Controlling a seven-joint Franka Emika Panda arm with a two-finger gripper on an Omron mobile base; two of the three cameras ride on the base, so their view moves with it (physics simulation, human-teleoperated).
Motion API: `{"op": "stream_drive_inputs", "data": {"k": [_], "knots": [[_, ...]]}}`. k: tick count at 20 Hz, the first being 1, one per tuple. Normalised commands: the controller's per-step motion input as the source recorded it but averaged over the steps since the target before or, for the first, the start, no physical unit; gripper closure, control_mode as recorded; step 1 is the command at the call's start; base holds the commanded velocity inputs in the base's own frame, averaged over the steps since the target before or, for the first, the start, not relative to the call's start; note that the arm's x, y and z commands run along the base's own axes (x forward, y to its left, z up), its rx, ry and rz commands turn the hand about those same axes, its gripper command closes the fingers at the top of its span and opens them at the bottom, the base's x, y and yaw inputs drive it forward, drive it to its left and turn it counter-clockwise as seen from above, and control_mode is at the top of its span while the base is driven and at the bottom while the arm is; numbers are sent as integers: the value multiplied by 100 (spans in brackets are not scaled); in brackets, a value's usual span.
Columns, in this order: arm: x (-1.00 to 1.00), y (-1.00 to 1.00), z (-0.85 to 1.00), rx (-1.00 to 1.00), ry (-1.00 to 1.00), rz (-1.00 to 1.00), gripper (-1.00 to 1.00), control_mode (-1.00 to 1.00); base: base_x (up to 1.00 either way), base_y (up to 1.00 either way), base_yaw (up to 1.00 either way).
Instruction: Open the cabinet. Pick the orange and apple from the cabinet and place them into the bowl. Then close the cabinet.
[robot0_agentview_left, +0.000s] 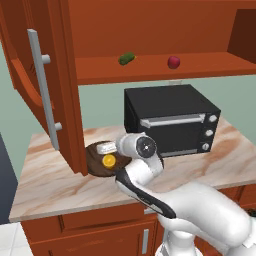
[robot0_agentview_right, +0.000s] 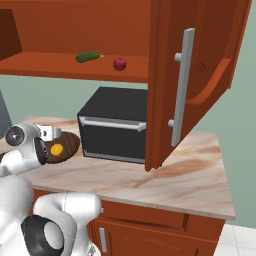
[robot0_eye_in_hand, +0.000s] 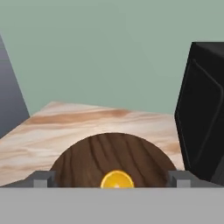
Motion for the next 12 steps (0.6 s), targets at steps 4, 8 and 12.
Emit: {"op": "stream_drive_inputs", "data": {"k": [4, 8, 12], "knots": [[-98, -21, 77, 1, 0, -4, -100, -100, 0, 0, 0], [-100, -52, 89, 4, 0, -7, -100, -100, 0, 0, 0], [-88, -60, 100, 8, 2, -7, -100, -100, 0, 0, 0]]}}
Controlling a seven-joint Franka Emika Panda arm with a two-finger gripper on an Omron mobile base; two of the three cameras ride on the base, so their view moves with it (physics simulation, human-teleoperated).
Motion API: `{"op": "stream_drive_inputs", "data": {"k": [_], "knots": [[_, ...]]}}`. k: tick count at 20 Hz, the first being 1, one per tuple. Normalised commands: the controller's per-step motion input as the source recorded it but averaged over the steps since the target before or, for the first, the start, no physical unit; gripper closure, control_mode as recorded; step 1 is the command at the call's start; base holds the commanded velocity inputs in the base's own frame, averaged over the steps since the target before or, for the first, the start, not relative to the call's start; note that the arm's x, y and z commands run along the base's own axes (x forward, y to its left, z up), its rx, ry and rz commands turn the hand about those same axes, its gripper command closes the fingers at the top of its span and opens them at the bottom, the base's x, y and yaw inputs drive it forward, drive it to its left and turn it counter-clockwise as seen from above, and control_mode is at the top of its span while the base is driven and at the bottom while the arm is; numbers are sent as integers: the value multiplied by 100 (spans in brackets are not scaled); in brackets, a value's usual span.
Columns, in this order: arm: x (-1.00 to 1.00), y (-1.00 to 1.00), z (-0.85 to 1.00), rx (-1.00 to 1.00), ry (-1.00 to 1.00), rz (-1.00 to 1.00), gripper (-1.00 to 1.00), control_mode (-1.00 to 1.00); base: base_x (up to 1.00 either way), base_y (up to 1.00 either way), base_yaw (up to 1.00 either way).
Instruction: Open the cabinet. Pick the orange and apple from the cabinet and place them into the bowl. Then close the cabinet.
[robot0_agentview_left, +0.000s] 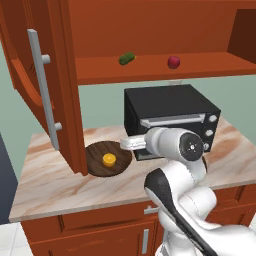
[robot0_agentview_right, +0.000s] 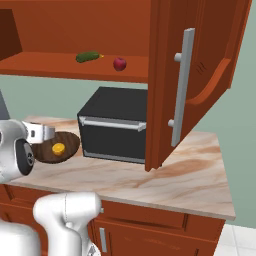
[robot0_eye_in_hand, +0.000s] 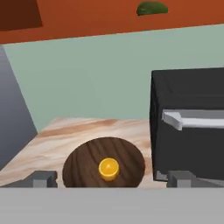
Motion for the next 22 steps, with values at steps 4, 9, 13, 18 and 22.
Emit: {"op": "stream_drive_inputs", "data": {"k": [4, 9, 13, 18, 22], "knots": [[-70, -54, 100, 9, 9, -8, -100, -100, 0, 0, 0], [-59, -42, 100, 6, 22, -11, -100, -100, 0, 0, 0], [-40, -23, 26, 0, 9, -6, -100, -100, 0, 0, 0], [-24, -14, 21, 0, -16, 0, -100, -100, 0, 0, 0], [-14, -46, 30, 0, -20, -4, -100, -100, 0, 0, 0]]}}
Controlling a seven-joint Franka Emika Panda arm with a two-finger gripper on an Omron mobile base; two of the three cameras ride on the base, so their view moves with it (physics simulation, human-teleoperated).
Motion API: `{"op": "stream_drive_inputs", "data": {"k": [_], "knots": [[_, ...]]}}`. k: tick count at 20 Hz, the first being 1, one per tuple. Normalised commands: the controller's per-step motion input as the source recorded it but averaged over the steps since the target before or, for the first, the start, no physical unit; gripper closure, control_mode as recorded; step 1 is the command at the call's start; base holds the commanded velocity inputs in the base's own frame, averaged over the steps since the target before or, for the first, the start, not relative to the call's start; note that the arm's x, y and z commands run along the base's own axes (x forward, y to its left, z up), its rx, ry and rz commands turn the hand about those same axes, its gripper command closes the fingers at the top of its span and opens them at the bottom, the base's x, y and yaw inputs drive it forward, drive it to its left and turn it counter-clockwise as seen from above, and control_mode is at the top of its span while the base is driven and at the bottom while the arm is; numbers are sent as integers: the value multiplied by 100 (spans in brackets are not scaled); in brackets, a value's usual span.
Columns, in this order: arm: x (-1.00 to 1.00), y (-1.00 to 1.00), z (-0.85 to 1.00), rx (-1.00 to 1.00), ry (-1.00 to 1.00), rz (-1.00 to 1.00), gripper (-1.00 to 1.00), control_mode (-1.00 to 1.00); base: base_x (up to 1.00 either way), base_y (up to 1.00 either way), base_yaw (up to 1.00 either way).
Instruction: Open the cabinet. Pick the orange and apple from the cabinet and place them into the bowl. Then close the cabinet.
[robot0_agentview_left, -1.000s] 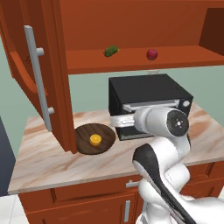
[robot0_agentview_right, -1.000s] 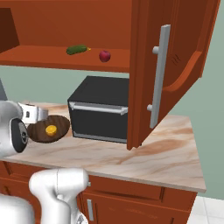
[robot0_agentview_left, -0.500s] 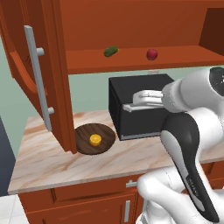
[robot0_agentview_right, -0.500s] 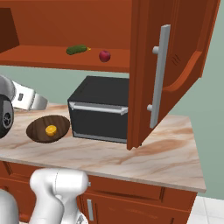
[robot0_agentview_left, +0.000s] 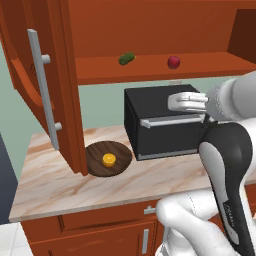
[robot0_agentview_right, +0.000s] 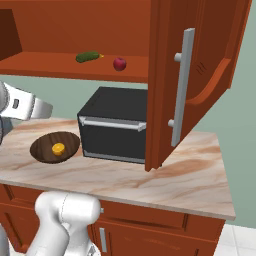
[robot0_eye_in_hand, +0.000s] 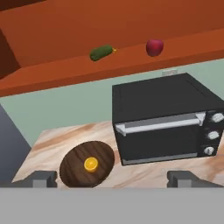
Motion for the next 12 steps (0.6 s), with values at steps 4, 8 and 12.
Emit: {"op": "stream_drive_inputs", "data": {"k": [4, 8, 12], "knots": [[0, -68, 50, 1, -13, -5, -100, -100, 0, 0, 0], [0, -72, 67, 2, -14, -4, -100, -100, 0, 0, 0], [8, -45, 49, 1, -2, -1, -100, -100, 0, 0, 0]]}}
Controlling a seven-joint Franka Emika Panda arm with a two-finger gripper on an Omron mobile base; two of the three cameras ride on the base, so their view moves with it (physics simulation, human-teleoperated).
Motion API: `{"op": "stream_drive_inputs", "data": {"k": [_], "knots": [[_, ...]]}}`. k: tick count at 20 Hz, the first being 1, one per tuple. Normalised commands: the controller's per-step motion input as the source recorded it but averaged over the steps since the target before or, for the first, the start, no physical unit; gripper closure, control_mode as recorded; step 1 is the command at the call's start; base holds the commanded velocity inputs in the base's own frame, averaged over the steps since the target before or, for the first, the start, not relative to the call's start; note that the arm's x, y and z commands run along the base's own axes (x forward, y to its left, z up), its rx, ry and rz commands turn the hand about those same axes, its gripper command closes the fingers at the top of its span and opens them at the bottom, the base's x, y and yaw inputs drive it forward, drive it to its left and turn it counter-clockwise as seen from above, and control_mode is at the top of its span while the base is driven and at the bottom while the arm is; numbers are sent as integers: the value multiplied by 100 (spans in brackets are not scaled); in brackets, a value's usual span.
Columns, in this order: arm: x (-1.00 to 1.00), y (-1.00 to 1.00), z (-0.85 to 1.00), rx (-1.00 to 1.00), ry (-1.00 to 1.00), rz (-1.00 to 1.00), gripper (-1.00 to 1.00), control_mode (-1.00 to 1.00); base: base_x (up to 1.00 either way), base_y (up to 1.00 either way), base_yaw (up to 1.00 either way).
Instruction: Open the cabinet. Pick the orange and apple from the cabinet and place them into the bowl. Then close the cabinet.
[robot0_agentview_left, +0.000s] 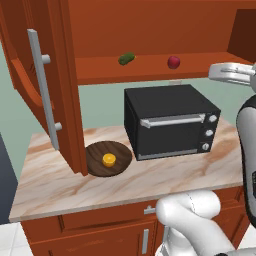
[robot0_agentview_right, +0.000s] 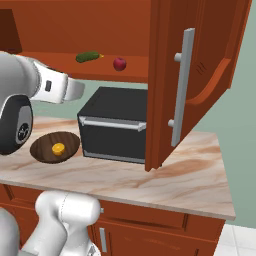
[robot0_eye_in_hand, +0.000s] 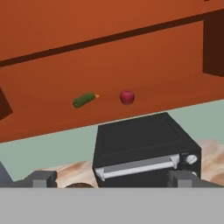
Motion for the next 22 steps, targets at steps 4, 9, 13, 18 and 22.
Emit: {"op": "stream_drive_inputs", "data": {"k": [4, 9, 13, 18, 22], "knots": [[26, -18, 1, 0, -4, 6, -100, -100, 0, 0, 0], [56, -3, 0, 0, 0, 2, -100, -100, 0, 0, 0], [62, -5, 0, 0, 0, 0, -100, -100, 0, 0, 0], [66, -4, -3, 0, 0, 0, -100, -100, 0, 0, 0], [62, -3, -22, -1, 0, 0, -100, -100, 0, 0, 0]]}}
